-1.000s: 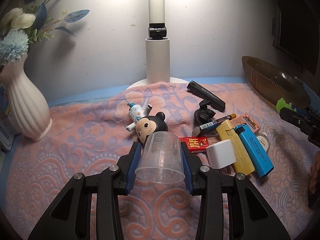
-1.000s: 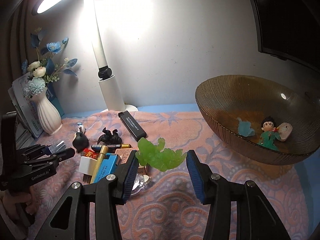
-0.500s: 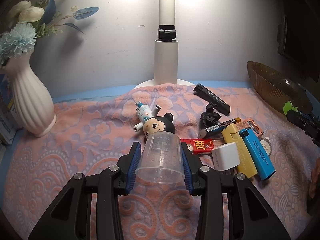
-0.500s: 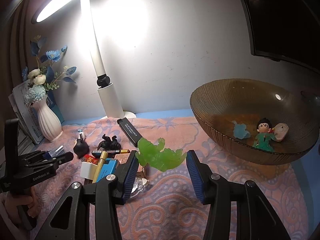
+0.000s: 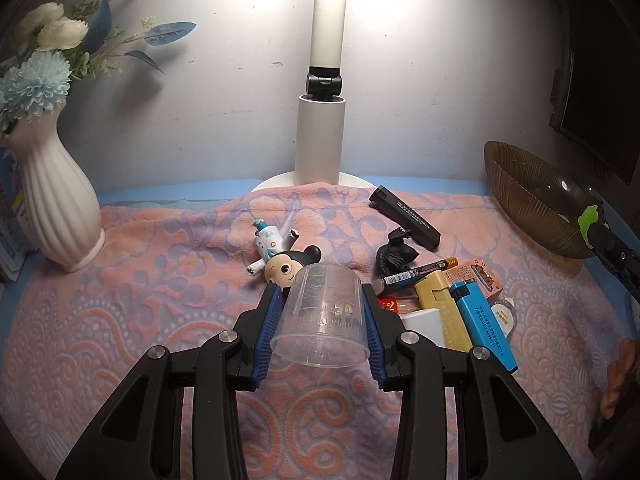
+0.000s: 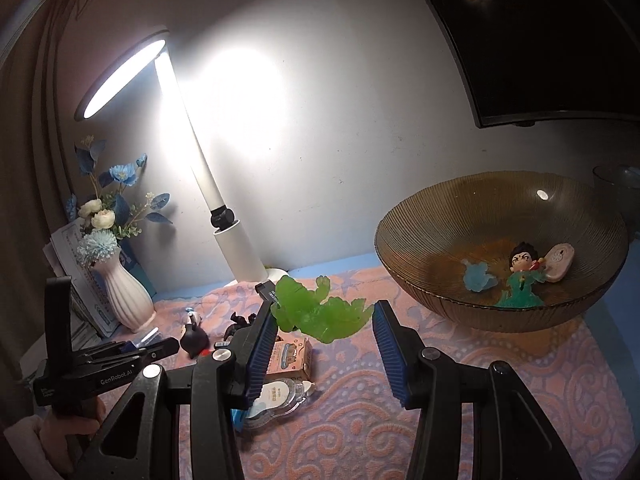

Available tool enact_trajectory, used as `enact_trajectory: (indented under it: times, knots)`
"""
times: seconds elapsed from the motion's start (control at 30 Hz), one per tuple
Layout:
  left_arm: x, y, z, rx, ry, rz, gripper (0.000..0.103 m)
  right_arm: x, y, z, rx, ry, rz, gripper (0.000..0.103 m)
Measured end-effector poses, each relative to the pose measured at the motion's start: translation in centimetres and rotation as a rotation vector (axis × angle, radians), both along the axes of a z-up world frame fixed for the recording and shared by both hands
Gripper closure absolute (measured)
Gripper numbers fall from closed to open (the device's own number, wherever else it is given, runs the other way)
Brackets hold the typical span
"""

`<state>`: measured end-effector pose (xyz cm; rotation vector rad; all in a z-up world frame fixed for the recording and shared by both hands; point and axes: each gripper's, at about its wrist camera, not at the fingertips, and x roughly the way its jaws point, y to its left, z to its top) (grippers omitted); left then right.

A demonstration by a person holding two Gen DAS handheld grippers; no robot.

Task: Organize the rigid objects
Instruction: 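Carry the cup and the lime green piece into the bowl and open both grippers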

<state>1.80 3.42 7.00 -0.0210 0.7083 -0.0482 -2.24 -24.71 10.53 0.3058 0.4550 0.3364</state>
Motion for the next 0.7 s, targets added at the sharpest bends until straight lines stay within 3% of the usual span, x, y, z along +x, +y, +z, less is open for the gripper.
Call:
enact_trajectory:
  times: [0.17,0.33,0.53,0.7]
  knots:
    - [0.3,-2.4,1.0,-0.005,-0.041,-0.067,0.067,-0.3,-2.9,1.9,0.139,-0.031,0.025,0.055]
    - [0.8,-4.1,3.2,-0.056,-0.068,-0.108,0.067,0.1,-3.5,4.1,0.111,-0.060,0.056,0.055]
    - [2.0,-6.6,6.4,-0.041,-0.142,-0.179,0.067,2.2,-5.2,6.3,0.073,-0.073,0.029,0.055]
    - [4.6,-10.2,7.9,-0.051,-0.138,-0.230,0.067,5.8,-8.3,5.2,0.054,0.034,-0.055,0.055]
